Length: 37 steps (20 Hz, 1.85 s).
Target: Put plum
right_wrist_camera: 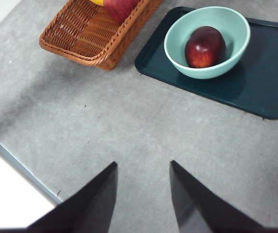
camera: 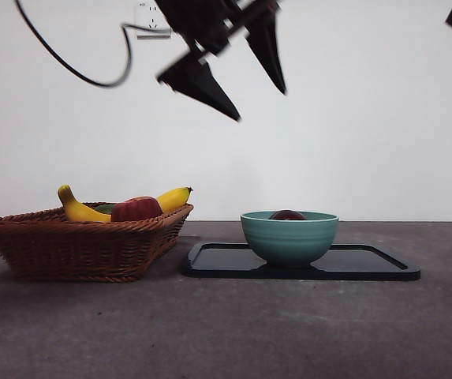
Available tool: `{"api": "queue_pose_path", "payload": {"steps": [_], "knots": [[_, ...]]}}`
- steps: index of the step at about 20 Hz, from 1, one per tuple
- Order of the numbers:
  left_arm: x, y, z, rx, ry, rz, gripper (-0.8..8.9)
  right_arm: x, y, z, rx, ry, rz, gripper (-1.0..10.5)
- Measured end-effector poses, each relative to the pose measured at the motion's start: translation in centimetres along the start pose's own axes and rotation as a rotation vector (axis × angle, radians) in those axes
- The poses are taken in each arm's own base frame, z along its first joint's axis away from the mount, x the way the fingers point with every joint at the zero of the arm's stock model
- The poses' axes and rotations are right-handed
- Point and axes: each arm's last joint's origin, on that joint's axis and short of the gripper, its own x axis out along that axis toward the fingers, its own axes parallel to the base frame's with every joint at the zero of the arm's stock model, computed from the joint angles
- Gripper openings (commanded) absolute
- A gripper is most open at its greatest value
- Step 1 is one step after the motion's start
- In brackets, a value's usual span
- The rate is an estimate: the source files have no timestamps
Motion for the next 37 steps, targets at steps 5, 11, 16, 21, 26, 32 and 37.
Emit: {"api": "queue_pose_path", "payload": {"steps": [5,11,16,21,26,32,37], "knots": [[4.8,-0.6,0.6,0.018,0.048,0.065,3.71,-1.4,0.3,-1.1,0.02,-0.003,0.0,1.7],[9.4,0.3,-0.8,0.014,0.132,0.136,3.71,-2.5,0.6,-2.0,0.029,-0.016,0.001,1.7],[11.2,0.5,-1.5,0.023,0.145,0.175,3.71,-2.5,0.6,-2.1,0.034,-0.01,-0.001,1.7],[12.0,0.7,-1.6,0.031,0.14,0.176,3.71,-2.5,0.6,-2.1,0.034,-0.01,-0.001,1.7],[12.9,0.7,-2.2,0.041,0.167,0.18,3.71,-2.5,0.6,-2.1,0.034,-0.01,-0.001,1.7],[13.9,0.5,-2.9,0.054,0.198,0.182,3.61,-2.5,0.6,-2.1,0.033,-0.01,-0.001,1.7],[14.3,0.3,-3.3,0.063,0.216,0.181,2.34,-2.5,0.5,-2.0,0.032,-0.017,-0.016,1.7]]}}
